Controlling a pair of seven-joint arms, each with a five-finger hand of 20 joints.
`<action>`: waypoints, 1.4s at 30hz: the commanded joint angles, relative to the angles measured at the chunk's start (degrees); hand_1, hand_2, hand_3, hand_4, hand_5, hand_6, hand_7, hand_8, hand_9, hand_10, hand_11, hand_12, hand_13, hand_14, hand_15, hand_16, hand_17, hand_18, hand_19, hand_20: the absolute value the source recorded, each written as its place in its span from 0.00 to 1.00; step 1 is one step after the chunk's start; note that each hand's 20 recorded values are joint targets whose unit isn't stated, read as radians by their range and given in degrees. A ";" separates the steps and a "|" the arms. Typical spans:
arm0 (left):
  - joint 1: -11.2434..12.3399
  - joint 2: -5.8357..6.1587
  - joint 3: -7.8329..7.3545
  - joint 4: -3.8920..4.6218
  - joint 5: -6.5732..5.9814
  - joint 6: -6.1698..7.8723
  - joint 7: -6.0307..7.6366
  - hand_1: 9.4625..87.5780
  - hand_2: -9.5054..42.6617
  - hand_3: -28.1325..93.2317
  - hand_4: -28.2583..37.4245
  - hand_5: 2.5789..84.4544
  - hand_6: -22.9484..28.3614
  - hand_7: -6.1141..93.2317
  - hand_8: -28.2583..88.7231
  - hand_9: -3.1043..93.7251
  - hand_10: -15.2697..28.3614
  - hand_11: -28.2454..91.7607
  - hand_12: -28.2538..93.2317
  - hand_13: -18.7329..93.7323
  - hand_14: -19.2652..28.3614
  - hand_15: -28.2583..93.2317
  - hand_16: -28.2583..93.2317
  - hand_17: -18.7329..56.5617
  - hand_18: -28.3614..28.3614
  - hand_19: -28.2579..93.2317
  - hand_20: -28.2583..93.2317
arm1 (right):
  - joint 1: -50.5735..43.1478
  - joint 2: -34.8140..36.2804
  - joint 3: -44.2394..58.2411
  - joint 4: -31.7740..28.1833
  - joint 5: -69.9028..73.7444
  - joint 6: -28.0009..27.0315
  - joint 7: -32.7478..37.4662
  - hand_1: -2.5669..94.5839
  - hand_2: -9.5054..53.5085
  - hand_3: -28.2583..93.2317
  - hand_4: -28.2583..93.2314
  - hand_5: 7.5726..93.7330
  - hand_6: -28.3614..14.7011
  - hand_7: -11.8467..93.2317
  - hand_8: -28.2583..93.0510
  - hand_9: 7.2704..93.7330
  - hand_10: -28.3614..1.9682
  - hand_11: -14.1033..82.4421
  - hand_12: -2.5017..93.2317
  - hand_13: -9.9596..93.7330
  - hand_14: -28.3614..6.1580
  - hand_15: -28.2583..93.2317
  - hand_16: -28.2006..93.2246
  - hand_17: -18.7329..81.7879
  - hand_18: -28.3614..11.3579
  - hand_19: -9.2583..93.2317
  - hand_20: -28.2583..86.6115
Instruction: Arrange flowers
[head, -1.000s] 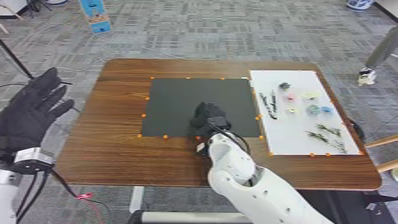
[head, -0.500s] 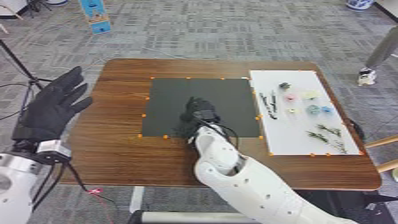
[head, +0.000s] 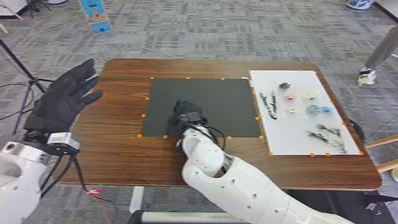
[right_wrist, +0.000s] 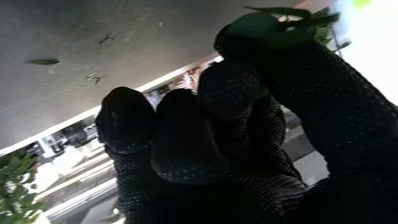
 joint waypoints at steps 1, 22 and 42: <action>-5.61 0.65 3.98 1.83 0.78 -1.82 -0.38 0.24 0.00 0.74 0.00 0.24 0.46 0.22 0.16 0.20 0.52 0.30 0.40 0.26 0.60 0.28 0.30 0.11 0.78 0.49 0.30 | 1.51 0.13 1.02 4.43 1.04 2.28 3.88 0.48 0.00 0.89 0.14 0.71 0.66 0.61 0.47 0.89 0.71 0.65 0.64 0.87 0.65 0.89 0.63 0.68 0.19 1.00 0.74; -15.62 3.23 10.49 3.68 6.52 -6.23 -3.80 0.25 0.00 0.75 0.00 0.24 0.46 0.22 0.16 0.19 0.52 0.30 0.40 0.26 0.60 0.28 0.30 0.10 0.78 0.49 0.30 | -1.25 0.58 3.40 2.29 2.33 2.45 4.79 0.48 0.00 0.89 0.12 0.72 0.66 0.60 0.46 0.90 0.71 0.63 0.63 0.87 0.66 0.88 0.63 0.69 0.20 1.00 0.74; -13.92 1.22 12.09 5.47 3.92 -4.88 -4.17 0.24 0.00 0.76 0.00 0.24 0.46 0.22 0.16 0.19 0.52 0.30 0.40 0.26 0.60 0.29 0.30 0.11 0.78 0.50 0.30 | -1.35 -1.62 1.54 5.36 1.12 5.56 3.76 0.49 0.00 0.88 0.11 0.72 0.66 0.60 0.45 0.90 0.70 0.63 0.62 0.87 0.66 0.88 0.63 0.69 0.20 1.00 0.74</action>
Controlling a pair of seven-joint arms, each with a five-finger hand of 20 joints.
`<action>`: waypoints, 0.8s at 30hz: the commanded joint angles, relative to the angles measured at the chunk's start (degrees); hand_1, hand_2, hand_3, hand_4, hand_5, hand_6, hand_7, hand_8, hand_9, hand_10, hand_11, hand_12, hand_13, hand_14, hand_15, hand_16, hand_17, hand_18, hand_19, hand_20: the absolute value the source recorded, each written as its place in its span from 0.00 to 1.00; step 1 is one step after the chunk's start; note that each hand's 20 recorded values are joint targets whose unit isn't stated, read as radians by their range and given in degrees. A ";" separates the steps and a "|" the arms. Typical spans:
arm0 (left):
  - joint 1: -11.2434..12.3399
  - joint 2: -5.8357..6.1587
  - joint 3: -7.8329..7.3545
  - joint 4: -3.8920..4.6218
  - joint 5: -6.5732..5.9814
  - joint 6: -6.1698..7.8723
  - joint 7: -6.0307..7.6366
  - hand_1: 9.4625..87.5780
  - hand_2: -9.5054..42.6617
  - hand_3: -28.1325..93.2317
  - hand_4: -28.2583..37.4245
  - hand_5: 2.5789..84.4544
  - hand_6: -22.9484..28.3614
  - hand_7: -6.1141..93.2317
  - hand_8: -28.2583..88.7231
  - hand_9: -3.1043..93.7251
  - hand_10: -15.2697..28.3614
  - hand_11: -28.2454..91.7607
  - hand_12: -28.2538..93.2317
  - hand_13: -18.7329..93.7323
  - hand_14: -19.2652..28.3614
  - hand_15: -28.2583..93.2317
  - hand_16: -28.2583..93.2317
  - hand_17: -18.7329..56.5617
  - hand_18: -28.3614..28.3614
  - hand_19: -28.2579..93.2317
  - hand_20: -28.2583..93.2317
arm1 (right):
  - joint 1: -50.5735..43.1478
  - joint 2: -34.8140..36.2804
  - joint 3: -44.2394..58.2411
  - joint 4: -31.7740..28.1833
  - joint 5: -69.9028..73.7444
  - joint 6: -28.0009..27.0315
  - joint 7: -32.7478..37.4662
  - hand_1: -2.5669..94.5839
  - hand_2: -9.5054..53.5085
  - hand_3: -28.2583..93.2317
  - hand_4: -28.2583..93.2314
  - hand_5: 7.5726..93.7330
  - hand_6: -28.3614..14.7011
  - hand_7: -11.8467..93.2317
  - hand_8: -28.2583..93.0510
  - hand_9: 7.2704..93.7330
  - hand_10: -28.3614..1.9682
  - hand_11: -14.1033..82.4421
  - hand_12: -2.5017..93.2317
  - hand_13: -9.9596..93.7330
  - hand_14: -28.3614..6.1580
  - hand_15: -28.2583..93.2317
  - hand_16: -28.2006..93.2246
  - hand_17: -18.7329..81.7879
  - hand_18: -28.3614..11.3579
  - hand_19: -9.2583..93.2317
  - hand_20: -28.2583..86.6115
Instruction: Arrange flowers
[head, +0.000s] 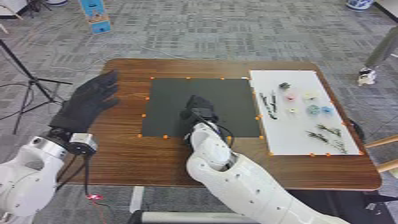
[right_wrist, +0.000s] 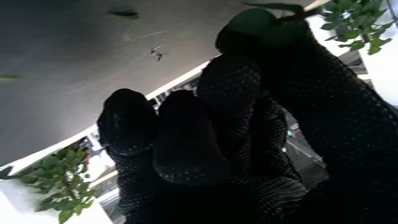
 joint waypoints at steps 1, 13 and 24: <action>-8.40 -0.71 4.27 1.15 0.16 -3.03 -0.99 0.24 0.00 0.76 0.00 0.24 0.46 0.22 0.16 0.19 0.52 0.30 0.40 0.26 0.60 0.29 0.30 0.11 0.78 0.50 0.30 | -0.23 -1.27 -2.79 3.97 0.05 2.20 0.73 0.49 0.00 0.88 0.11 0.72 0.66 0.60 0.45 0.90 0.70 0.63 0.62 0.87 0.66 0.88 0.63 0.68 0.20 1.00 0.74; -10.65 -0.78 5.77 2.20 -0.03 -3.80 -0.59 0.24 0.00 0.75 0.00 0.24 0.46 0.22 0.16 0.19 0.52 0.30 0.40 0.26 0.60 0.29 0.30 0.11 0.78 0.50 0.30 | -2.84 -3.28 -2.55 3.32 -0.03 2.17 -0.82 0.49 0.00 0.88 0.10 0.72 0.67 0.59 0.44 0.90 0.71 0.62 0.61 0.87 0.66 0.88 0.63 0.69 0.21 1.00 0.73; -12.95 -0.51 7.60 2.89 0.02 -4.49 -0.53 0.24 0.00 0.75 0.00 0.24 0.46 0.22 0.16 0.19 0.52 0.30 0.40 0.26 0.60 0.29 0.30 0.11 0.78 0.50 0.30 | -2.80 -4.25 -1.97 4.98 0.67 4.43 -0.36 0.49 0.00 0.89 0.10 0.72 0.68 0.59 0.43 0.91 0.72 0.62 0.61 0.87 0.67 0.88 0.63 0.69 0.21 1.00 0.73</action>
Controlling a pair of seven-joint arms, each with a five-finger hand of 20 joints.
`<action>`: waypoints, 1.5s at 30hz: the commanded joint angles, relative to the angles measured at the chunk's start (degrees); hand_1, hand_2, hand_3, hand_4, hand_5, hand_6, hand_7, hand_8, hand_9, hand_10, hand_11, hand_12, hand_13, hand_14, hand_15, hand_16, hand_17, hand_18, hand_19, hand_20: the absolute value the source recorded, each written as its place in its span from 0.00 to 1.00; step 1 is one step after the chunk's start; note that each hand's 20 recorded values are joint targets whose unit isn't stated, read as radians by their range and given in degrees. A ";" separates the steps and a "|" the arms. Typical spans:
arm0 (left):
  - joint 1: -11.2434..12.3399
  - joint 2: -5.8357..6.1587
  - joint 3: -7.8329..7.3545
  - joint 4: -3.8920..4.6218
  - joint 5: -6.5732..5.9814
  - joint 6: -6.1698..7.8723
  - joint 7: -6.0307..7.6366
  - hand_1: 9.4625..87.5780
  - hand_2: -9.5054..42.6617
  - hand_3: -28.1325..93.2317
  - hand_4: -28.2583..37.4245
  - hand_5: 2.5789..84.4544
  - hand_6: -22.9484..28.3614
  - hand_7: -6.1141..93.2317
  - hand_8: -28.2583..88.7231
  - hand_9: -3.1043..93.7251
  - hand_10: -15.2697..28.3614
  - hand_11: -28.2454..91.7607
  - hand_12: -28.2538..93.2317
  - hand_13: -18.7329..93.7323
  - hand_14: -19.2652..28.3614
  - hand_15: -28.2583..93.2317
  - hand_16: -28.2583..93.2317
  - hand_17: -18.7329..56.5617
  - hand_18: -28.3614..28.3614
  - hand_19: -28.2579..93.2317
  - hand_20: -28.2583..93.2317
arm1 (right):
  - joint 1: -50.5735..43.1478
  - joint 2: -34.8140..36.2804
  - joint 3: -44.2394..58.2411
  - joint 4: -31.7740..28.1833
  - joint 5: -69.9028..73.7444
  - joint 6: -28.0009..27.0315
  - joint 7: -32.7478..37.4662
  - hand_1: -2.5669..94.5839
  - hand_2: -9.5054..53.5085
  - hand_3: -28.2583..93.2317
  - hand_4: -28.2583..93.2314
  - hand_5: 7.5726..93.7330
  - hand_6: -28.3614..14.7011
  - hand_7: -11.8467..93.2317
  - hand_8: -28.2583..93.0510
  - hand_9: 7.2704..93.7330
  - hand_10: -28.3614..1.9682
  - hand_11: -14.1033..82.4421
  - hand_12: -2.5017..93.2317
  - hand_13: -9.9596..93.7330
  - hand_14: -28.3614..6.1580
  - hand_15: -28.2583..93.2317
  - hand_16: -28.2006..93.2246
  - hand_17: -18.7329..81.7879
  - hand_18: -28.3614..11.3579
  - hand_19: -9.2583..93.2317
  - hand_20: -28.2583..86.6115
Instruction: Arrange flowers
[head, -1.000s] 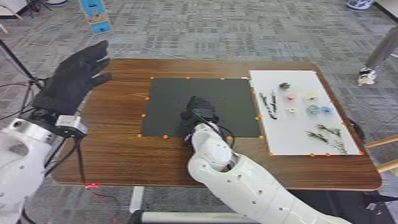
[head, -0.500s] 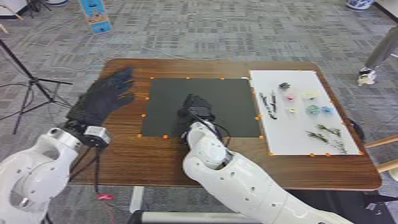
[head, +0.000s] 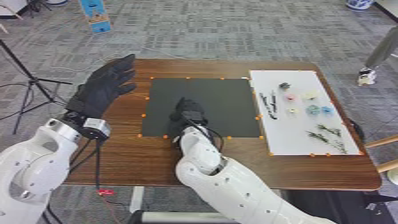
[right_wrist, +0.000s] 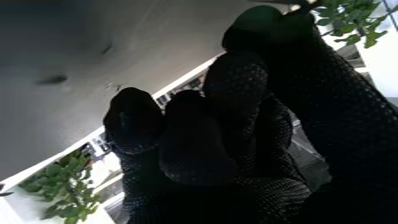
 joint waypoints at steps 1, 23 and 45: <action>-1.89 -0.07 1.42 0.53 -0.21 -1.15 0.13 0.24 0.00 0.75 0.00 0.24 0.46 0.22 0.16 0.19 0.52 0.30 0.40 0.26 0.60 0.29 0.30 0.11 0.78 0.50 0.30 | -1.97 -0.93 -0.55 3.67 0.68 1.83 1.44 0.49 0.00 0.89 0.10 0.72 0.68 0.59 0.43 0.91 0.72 0.62 0.61 0.87 0.67 0.88 0.63 0.69 0.21 1.00 0.74; -6.09 0.63 4.56 2.08 -0.40 -2.41 -1.12 0.24 0.00 0.76 0.00 0.24 0.46 0.22 0.16 0.19 0.52 0.31 0.40 0.26 0.60 0.29 0.30 0.11 0.78 0.50 0.30 | -3.19 -2.21 3.93 3.60 6.37 2.58 1.82 0.45 0.00 0.87 0.06 0.76 0.67 0.51 0.38 0.89 0.66 0.68 0.52 0.87 0.66 0.88 0.64 0.69 0.20 1.00 0.74; -1.01 -0.02 0.46 -0.09 -0.24 -0.20 0.24 0.24 0.00 0.75 0.00 0.24 0.46 0.22 0.16 0.19 0.52 0.30 0.40 0.26 0.60 0.29 0.30 0.10 0.78 0.50 0.30 | -3.96 1.10 5.58 -2.50 11.60 -2.84 -2.21 0.28 0.03 0.88 0.04 0.66 0.54 0.34 0.15 0.76 0.49 0.67 0.47 0.77 0.54 0.89 0.60 0.58 0.17 1.00 0.67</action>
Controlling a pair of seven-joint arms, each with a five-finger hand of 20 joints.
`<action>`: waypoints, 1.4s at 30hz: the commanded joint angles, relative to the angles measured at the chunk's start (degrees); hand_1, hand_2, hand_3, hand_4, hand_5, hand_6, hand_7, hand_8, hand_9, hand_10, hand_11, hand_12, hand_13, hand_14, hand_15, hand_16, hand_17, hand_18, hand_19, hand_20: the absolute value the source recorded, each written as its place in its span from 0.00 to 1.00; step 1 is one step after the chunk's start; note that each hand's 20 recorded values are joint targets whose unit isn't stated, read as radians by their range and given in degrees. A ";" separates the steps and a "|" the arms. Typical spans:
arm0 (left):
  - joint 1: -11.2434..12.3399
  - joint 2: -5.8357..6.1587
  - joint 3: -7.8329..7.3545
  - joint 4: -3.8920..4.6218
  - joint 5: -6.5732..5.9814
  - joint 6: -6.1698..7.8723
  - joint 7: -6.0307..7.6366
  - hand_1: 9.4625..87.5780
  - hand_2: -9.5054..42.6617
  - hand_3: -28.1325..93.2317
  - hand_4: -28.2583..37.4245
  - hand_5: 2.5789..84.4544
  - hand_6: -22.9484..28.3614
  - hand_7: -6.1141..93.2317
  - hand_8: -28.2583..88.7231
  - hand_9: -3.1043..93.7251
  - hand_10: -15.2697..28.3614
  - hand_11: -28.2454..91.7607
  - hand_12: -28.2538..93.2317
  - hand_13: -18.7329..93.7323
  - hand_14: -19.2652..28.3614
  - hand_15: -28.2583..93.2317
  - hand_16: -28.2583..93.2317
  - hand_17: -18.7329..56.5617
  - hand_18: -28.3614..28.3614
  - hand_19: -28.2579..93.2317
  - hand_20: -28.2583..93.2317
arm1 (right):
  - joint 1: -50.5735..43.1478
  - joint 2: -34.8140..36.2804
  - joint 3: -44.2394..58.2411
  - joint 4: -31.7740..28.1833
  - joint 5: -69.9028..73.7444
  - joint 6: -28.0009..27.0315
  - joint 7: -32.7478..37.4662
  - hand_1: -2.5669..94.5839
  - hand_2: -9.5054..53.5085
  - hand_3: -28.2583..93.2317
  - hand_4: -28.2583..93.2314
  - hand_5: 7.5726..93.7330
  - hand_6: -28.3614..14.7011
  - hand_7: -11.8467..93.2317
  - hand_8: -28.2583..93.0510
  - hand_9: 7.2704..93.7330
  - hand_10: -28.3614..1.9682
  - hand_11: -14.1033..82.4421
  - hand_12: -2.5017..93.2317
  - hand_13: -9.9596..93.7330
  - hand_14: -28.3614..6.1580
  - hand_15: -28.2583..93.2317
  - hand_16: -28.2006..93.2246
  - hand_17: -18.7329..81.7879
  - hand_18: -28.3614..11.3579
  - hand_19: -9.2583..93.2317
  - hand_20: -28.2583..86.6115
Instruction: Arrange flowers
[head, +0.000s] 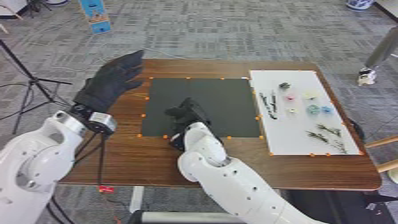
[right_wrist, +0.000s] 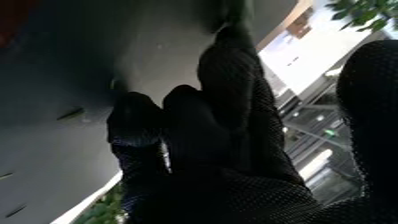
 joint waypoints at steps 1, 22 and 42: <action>3.61 -0.74 -2.55 -1.62 -0.08 1.35 0.94 0.24 0.00 0.76 0.00 0.24 0.46 0.22 0.16 0.19 0.52 0.30 0.40 0.26 0.60 0.29 0.30 0.10 0.78 0.50 0.30 | -1.91 1.32 0.26 0.37 0.44 -1.18 -0.30 0.28 0.04 0.88 0.04 0.67 0.54 0.34 0.15 0.77 0.49 0.67 0.47 0.78 0.54 0.88 0.60 0.58 0.17 1.00 0.67; 15.84 -3.05 -11.63 -7.06 0.37 4.91 2.51 0.24 0.00 0.75 0.00 0.24 0.46 0.22 0.16 0.19 0.52 0.30 0.40 0.26 0.60 0.29 0.30 0.10 0.78 0.50 0.30 | -0.83 7.49 -2.95 -2.68 -4.14 -10.84 -5.54 0.27 0.04 0.88 0.06 0.69 0.55 0.34 0.15 0.78 0.50 0.66 0.47 0.79 0.56 0.88 0.60 0.59 0.17 1.00 0.68; 16.22 -3.43 -12.11 -7.14 0.38 5.09 2.58 0.24 0.00 0.75 0.00 0.24 0.46 0.22 0.16 0.19 0.52 0.30 0.40 0.26 0.60 0.29 0.30 0.10 0.78 0.50 0.30 | -1.10 9.60 -1.78 -5.62 -4.18 -10.14 -6.25 0.27 0.04 0.87 0.06 0.69 0.54 0.32 0.15 0.80 0.51 0.64 0.46 0.80 0.59 0.87 0.61 0.61 0.18 1.00 0.68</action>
